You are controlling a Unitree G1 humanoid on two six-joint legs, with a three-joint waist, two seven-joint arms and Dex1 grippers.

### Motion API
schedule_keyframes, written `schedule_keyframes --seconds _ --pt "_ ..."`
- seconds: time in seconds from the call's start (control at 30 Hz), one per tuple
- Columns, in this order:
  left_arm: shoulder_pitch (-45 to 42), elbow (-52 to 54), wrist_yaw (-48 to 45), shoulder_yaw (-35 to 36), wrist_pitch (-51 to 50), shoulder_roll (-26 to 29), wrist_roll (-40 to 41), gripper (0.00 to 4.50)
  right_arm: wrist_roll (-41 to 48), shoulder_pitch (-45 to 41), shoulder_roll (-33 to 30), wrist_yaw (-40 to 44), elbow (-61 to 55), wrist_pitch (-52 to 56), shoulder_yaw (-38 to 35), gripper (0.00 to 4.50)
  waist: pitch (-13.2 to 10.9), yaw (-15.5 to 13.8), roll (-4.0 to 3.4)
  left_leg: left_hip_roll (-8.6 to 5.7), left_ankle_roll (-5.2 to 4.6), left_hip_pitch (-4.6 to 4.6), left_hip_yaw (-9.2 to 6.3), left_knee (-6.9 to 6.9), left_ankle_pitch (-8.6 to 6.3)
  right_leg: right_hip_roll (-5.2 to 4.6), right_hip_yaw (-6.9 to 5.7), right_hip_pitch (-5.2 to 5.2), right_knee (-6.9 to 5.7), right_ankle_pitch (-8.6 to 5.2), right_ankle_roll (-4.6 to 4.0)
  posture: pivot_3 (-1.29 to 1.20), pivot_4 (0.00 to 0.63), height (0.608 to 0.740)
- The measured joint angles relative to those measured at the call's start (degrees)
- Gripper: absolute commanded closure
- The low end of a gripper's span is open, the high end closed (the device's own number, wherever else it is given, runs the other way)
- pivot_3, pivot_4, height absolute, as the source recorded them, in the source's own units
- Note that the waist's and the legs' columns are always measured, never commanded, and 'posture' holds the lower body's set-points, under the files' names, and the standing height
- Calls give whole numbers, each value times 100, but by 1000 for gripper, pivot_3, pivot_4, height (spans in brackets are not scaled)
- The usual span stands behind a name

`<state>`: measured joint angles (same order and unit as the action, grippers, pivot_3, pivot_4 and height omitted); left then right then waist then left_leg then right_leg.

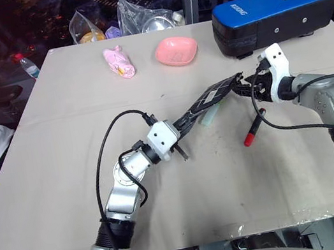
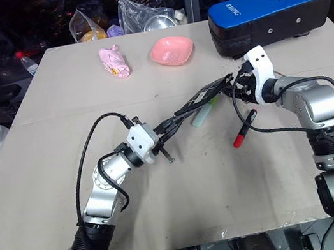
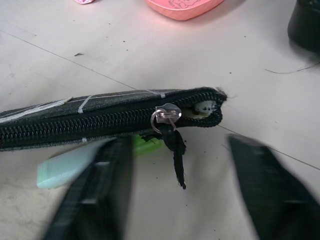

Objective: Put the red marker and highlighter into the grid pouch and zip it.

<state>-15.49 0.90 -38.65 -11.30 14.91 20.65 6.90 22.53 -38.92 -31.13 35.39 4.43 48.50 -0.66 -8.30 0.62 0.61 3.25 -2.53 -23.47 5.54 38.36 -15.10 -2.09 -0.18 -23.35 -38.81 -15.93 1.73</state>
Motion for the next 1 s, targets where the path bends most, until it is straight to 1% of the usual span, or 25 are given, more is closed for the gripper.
schedule_keyframes --seconds 0.03,0.07,0.1,0.5,0.73,1.0 --pt "-1 1 -2 0 0 0 0 4500 -14 0 0 21 0 -10 0 3769 0 -1 0 0 0 -16 -1 4 0 0 -1 -14 -4 1 0 0 150 737" --pt "0 1 -5 0 -3 0 0 4500 -37 0 0 40 6 -18 9 4190 0 -1 0 0 4 -27 -2 6 3 0 -1 -25 -6 1 0 0 150 737" --pt "-2 1 -8 0 -7 0 0 4500 -64 1 0 68 17 -51 36 4384 0 -1 0 0 13 -27 -1 6 8 0 -1 -26 -5 1 1 0 150 737" --pt "-4 1 -6 5 -30 3 -3 4500 -309 164 -43 468 34 -544 238 4384 0 -1 0 -1 11 -28 -1 5 7 1 -10 -26 -3 1 1 0 150 737" --pt "-3 0 24 5 -39 -3 -82 4500 -436 341 -272 938 -365 -832 491 4384 0 -2 0 -1 3 -27 -2 5 2 2 -13 -26 -3 1 1 0 150 737" --pt "-9 -43 67 4 -26 -24 -236 4500 -431 352 -349 1260 -715 -868 643 4384 0 -3 0 -1 3 -27 -3 5 2 1 -14 -26 -3 1 1 0 150 737"
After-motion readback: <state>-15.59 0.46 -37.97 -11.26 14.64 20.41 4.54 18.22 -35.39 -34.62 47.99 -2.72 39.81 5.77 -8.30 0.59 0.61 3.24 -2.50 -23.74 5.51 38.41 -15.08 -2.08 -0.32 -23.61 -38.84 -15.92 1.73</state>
